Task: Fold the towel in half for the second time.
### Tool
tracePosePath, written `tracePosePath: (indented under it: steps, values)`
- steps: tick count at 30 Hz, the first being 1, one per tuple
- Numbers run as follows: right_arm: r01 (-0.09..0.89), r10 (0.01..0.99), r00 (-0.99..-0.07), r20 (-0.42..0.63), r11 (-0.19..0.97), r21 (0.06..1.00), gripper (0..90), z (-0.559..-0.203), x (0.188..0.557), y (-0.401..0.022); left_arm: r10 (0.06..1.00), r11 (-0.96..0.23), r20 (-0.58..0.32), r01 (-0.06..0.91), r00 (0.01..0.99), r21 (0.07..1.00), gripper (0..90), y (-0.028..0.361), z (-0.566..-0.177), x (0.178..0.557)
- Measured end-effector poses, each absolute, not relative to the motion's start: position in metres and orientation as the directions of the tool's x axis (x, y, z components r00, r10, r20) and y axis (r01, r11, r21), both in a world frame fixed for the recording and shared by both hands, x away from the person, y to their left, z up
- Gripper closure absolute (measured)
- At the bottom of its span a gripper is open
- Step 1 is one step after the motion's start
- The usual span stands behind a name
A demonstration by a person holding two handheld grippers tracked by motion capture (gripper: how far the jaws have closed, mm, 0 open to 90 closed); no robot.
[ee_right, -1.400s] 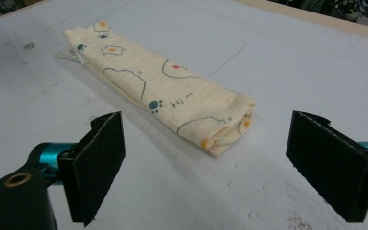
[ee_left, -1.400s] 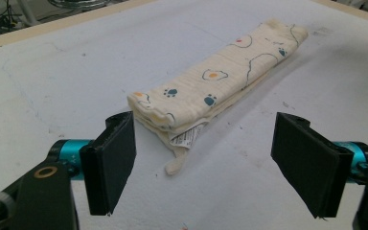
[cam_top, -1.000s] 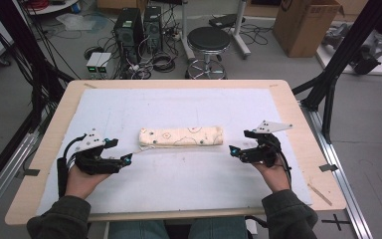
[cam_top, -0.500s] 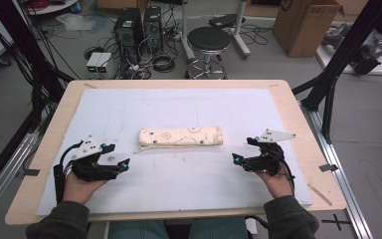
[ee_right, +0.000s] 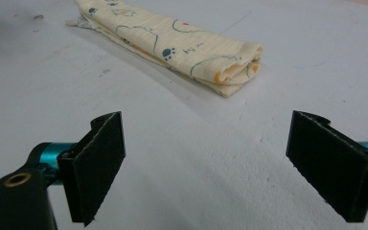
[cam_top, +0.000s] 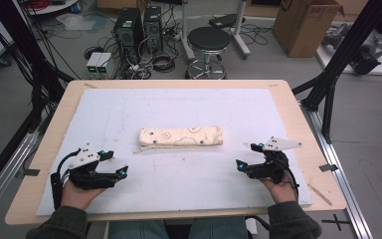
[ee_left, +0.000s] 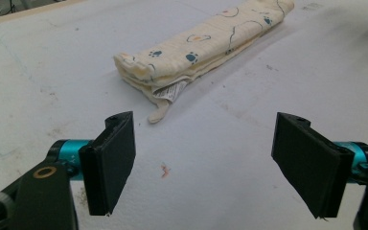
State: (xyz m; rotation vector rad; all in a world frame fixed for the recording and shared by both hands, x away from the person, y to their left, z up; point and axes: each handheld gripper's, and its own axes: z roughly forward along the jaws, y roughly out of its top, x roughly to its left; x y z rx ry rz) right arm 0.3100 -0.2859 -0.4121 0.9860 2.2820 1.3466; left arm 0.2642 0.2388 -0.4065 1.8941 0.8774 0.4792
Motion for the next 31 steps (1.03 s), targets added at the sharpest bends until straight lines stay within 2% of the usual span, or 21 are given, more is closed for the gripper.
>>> tracePosePath:
  steps: [31]
  values:
    - [0.405,0.691,-0.72,0.068,0.339,0.849,12.6,-0.424,0.282,-0.291,0.748,-0.291,-0.024,0.361,0.663,0.886,23.7,0.245,-0.411,0.246]
